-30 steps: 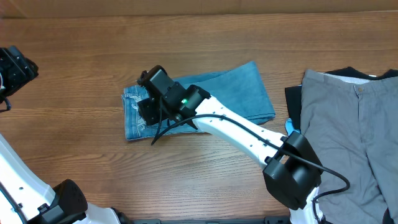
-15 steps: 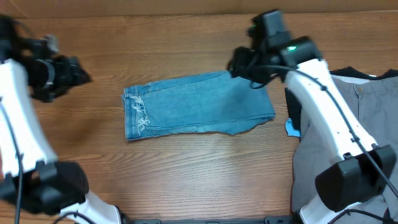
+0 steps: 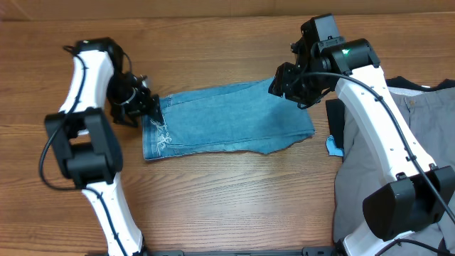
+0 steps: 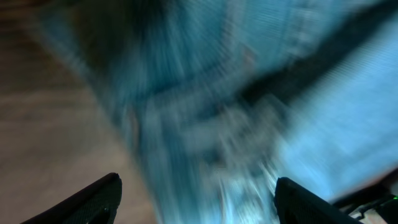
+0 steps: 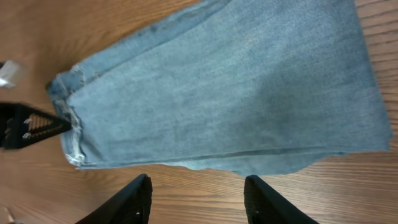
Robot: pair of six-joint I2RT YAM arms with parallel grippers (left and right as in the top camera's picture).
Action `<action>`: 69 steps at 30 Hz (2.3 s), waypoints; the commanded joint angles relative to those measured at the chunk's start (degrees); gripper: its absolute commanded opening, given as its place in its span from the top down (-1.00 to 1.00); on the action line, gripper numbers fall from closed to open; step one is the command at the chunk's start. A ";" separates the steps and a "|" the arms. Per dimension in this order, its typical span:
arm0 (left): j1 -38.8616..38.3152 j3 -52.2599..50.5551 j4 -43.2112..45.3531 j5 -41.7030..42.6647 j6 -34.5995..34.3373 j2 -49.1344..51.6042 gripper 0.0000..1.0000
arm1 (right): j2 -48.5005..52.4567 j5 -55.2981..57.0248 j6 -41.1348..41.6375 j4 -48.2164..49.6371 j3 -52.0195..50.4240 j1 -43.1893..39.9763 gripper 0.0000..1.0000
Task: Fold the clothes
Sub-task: 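Grasp the folded jeans' left edge with the left gripper and lift it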
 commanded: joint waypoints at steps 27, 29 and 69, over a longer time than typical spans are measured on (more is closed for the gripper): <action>5.64 21.51 -11.43 -2.56 -6.78 -8.22 0.92 | -0.66 3.82 -2.29 -2.16 -0.11 -0.33 -0.03; 4.63 23.71 -11.13 1.01 -6.93 -10.69 0.92 | -0.63 3.30 -1.92 -1.11 -1.92 -0.31 -0.03; 4.50 23.06 -5.20 -19.74 -19.37 -7.87 0.91 | 6.03 0.76 -0.37 53.46 -19.37 11.08 -0.06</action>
